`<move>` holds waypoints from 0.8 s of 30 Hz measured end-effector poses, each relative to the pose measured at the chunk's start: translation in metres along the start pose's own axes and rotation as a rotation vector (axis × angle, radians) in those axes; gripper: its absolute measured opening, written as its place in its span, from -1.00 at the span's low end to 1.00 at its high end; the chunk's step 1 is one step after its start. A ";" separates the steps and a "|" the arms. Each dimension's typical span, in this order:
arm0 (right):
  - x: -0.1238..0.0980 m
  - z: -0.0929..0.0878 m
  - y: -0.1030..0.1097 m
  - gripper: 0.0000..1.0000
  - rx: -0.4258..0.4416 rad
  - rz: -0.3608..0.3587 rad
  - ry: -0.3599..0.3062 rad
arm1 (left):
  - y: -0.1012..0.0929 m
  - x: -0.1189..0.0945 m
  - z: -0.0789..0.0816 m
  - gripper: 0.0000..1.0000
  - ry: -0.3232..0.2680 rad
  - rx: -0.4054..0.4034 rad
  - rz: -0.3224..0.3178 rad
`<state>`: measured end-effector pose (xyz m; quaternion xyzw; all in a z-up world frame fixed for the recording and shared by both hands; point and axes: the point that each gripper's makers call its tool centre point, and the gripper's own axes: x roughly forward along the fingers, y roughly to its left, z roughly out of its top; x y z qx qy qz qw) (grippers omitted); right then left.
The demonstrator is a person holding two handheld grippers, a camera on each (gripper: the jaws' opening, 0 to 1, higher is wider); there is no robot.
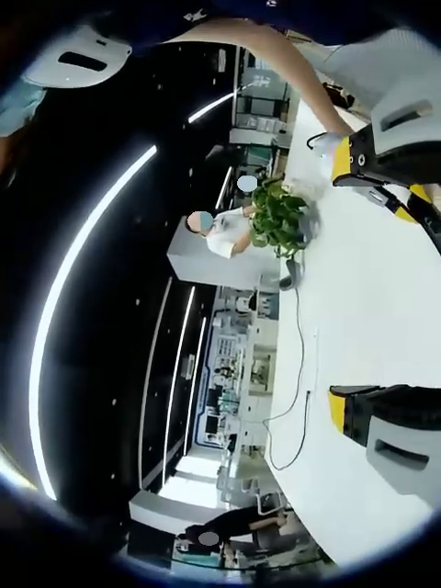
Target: Press the specified remote control buttons in sequence, fully releasing each button before pressing the next.
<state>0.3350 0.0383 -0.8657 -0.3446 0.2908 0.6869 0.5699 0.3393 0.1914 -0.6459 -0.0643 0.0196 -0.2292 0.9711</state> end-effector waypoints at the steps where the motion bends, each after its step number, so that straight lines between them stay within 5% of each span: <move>1: 0.000 0.000 -0.002 -0.58 -0.001 -0.001 0.000 | 0.000 0.000 -0.001 0.86 0.003 0.001 0.000; 24: -0.009 -0.010 -0.038 -0.58 0.021 -0.034 0.019 | -0.002 0.002 -0.012 0.80 0.064 0.003 -0.010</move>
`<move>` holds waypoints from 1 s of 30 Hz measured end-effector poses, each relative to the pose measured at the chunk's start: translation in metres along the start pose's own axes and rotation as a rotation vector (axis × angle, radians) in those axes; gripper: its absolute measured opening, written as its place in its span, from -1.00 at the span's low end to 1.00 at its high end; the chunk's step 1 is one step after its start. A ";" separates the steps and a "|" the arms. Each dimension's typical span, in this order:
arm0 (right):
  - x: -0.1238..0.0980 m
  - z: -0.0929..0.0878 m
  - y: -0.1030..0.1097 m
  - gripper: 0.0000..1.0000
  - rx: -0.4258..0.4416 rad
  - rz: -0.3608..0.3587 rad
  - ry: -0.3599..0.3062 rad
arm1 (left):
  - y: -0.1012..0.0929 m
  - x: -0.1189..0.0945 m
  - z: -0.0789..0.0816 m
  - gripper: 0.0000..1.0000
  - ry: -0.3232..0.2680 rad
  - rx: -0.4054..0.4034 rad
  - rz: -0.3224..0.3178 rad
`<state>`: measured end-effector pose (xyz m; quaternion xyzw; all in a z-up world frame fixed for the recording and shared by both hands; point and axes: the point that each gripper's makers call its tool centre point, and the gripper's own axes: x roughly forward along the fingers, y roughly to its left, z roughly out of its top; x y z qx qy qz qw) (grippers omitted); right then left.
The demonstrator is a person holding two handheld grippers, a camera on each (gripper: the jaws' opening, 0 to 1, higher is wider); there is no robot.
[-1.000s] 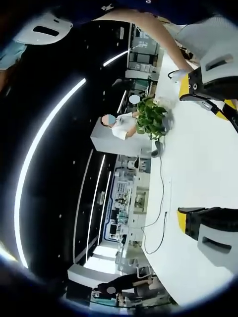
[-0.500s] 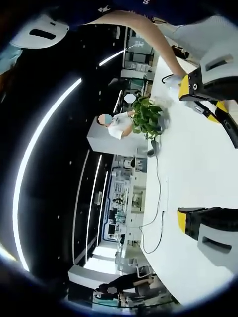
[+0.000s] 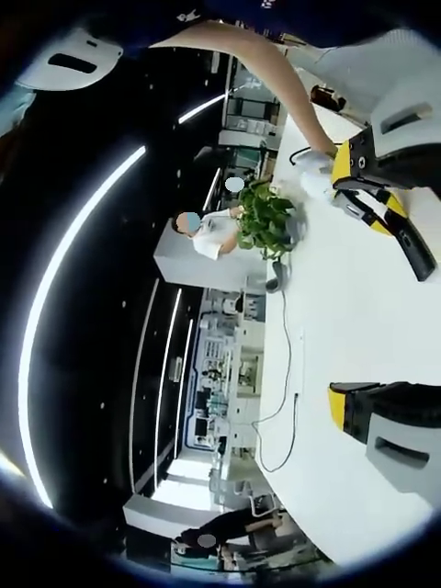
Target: Press the specified remote control buttons in sequence, fully releasing each button before pressing the next.
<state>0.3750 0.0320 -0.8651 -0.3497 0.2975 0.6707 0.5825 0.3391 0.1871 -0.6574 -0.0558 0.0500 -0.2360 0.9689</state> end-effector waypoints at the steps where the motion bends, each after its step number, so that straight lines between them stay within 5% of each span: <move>1: -0.001 -0.001 -0.002 -0.58 -0.004 0.000 0.005 | 0.000 0.000 0.000 0.80 0.002 0.001 0.000; 30: -0.008 -0.014 -0.061 -0.58 0.014 -0.010 0.040 | 0.001 0.001 -0.008 0.76 0.050 -0.002 0.001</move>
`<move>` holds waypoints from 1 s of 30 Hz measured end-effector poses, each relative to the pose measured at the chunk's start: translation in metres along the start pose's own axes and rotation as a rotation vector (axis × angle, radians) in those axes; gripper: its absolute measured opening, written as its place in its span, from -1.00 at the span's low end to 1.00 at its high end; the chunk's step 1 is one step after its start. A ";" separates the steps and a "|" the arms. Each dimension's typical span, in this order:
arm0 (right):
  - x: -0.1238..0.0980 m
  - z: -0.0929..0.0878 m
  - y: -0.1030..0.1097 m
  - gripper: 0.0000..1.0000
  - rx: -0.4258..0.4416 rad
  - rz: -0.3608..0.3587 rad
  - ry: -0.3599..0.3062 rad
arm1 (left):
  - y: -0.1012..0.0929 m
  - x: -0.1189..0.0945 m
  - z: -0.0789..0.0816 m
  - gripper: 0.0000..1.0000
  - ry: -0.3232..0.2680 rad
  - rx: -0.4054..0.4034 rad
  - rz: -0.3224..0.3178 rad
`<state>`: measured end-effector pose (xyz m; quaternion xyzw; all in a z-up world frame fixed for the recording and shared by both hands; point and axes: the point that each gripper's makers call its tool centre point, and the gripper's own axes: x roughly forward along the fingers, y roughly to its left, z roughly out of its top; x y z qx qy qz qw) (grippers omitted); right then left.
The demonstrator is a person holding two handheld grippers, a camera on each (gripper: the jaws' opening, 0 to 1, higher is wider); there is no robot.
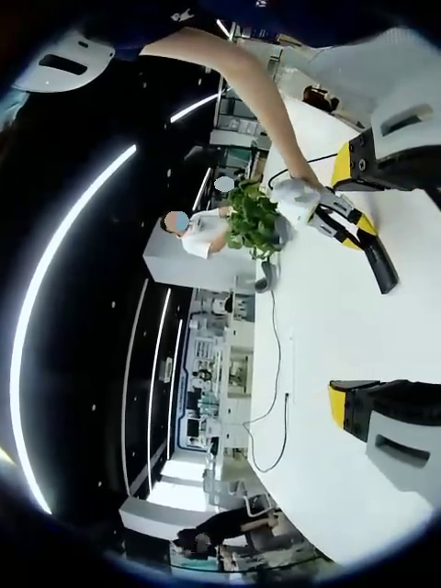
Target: Press the specified remote control buttons in sequence, fully releasing each button before pressing the next.
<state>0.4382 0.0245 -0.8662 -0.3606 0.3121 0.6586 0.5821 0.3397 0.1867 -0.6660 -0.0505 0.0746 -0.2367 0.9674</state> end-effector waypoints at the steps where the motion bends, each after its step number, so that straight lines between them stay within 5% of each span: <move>1: 0.000 0.000 -0.003 -0.58 0.003 -0.001 0.003 | 0.000 0.000 0.000 0.76 -0.001 -0.002 0.001; 30: -0.003 -0.005 -0.051 -0.58 0.057 -0.025 0.038 | 0.003 0.000 -0.005 0.71 0.027 -0.003 0.009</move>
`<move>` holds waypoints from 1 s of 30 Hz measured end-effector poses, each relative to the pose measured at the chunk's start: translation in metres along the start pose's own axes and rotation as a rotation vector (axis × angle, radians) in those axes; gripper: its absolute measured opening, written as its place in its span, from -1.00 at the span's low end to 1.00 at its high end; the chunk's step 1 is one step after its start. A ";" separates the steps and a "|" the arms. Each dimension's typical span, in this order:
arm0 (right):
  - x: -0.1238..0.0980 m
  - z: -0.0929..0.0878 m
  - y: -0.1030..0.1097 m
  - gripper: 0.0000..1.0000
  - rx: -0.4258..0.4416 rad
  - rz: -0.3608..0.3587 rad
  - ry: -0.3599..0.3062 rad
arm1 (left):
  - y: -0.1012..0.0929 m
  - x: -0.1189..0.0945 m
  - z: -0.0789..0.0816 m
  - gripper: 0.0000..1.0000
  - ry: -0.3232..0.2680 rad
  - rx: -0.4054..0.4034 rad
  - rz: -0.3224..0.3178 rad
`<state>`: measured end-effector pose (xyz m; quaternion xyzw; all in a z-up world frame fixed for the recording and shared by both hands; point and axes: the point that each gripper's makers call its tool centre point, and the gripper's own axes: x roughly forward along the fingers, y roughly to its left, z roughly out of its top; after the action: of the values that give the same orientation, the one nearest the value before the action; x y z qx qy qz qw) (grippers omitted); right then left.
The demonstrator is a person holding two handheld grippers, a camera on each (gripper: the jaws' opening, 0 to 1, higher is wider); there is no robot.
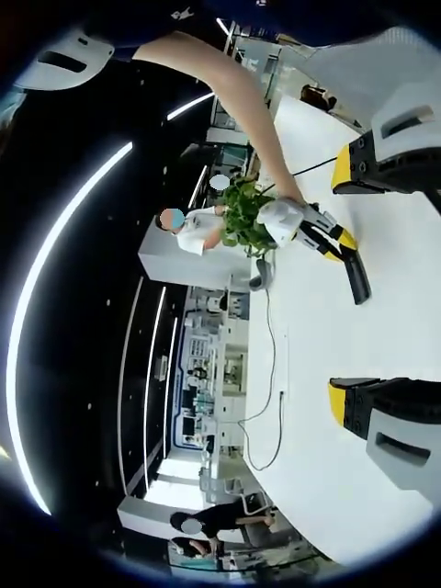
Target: Press the specified remote control buttons in sequence, fully releasing each button before pressing the next.
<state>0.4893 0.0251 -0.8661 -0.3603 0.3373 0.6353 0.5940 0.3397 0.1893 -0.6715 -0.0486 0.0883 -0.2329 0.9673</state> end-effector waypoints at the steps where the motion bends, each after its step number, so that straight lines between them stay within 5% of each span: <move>1: 0.000 0.000 -0.001 -0.58 -0.002 0.001 0.003 | 0.000 0.000 0.000 0.71 0.001 0.001 0.001; 30: -0.002 -0.003 -0.033 -0.58 0.006 0.000 0.028 | 0.000 0.000 -0.003 0.68 0.021 -0.001 0.002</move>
<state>0.5220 0.0243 -0.8661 -0.3674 0.3476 0.6291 0.5903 0.3389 0.1888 -0.6748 -0.0467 0.0987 -0.2324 0.9665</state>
